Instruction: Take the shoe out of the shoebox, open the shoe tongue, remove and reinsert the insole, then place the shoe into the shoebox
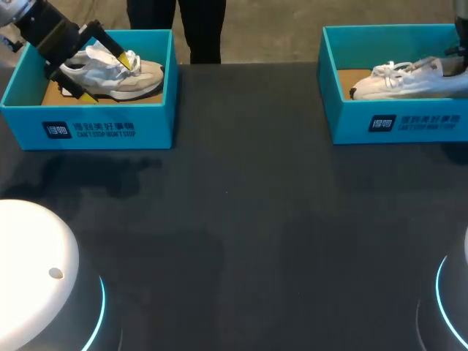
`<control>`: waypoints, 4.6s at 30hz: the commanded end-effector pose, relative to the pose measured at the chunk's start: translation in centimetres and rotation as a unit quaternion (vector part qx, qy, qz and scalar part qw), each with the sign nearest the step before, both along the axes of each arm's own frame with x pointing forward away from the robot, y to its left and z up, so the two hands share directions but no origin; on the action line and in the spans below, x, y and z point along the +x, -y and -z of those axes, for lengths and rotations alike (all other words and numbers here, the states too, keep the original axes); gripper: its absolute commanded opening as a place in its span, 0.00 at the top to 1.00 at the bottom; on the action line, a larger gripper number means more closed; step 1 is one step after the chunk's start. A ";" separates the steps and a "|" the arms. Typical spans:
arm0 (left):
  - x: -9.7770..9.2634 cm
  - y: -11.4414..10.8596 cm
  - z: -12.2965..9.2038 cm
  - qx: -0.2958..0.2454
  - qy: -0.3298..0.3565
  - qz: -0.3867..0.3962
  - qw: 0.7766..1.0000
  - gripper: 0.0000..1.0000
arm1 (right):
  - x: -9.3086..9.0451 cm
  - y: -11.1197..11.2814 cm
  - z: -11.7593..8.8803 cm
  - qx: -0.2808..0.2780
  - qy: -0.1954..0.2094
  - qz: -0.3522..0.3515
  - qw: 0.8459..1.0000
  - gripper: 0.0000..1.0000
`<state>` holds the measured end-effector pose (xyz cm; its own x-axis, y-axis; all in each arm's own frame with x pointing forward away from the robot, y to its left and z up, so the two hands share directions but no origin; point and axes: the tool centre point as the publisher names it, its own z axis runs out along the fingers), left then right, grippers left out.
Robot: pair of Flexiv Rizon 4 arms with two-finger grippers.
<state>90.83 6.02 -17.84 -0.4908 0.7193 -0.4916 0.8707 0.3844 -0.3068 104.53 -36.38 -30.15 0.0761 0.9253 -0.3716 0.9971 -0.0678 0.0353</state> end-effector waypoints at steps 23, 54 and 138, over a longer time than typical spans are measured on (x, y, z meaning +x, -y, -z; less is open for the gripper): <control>0.0 0.0 -0.1 0.002 0.000 0.000 1.000 0.00 | -1.1 0.4 4.4 -0.013 0.007 0.010 1.000 1.00; 0.0 0.0 -0.1 0.002 0.000 0.000 1.000 0.00 | -1.8 -1.4 -0.3 -0.003 0.040 0.010 0.999 0.47; 16.0 -12.0 2.1 0.258 0.127 0.234 0.929 0.00 | -13.2 -17.1 -11.0 0.137 0.094 -0.199 0.966 0.00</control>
<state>105.74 18.15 -20.19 0.0213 0.9953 -0.0949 0.9944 -0.0112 0.1056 91.40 -19.25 -19.11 -0.2633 0.9568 -0.1231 0.9242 0.2867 0.2522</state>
